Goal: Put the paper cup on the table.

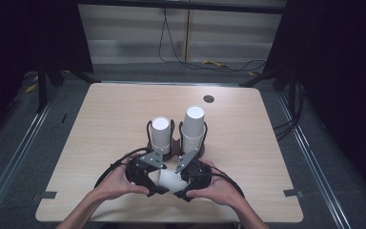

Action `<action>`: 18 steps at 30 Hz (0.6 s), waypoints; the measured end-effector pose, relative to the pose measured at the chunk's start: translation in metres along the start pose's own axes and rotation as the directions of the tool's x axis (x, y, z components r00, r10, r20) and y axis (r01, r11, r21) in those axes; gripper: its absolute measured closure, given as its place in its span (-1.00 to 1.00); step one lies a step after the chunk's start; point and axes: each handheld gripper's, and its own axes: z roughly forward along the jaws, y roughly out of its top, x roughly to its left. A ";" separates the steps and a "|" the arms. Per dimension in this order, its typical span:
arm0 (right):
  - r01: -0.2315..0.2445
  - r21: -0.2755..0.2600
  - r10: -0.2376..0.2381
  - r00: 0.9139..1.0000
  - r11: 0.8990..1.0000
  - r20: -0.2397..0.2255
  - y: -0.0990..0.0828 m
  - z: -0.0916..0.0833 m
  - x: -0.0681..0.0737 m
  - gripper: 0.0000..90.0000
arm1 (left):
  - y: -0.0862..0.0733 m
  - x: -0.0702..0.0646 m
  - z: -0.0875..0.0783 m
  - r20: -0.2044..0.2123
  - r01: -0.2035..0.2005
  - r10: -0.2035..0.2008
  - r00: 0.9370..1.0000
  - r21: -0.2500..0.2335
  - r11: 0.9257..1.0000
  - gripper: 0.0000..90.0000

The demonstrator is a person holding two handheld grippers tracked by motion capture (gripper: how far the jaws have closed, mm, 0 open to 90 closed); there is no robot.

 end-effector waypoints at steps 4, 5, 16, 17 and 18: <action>0.005 0.002 -0.005 1.000 1.000 0.000 0.001 0.001 0.001 -0.54 | -0.001 0.000 0.003 0.015 -0.006 0.005 1.000 0.008 1.000 -0.50; 0.001 0.006 -0.001 1.000 1.000 0.003 0.002 0.001 0.002 -0.54 | 0.000 -0.001 0.003 0.022 -0.006 0.006 1.000 0.006 1.000 -0.46; 0.017 0.002 -0.017 1.000 1.000 0.000 0.004 0.001 0.004 -0.54 | 0.002 -0.002 0.005 0.037 -0.013 0.012 0.999 0.013 1.000 -0.41; 0.017 0.002 -0.017 1.000 1.000 0.000 0.004 0.001 0.005 -0.54 | 0.002 -0.002 0.006 0.043 -0.018 0.017 0.999 0.013 1.000 -0.41; 0.016 0.003 -0.016 1.000 1.000 -0.001 0.004 0.001 0.005 -0.54 | 0.002 -0.002 0.006 0.045 -0.022 0.021 0.999 0.012 1.000 -0.41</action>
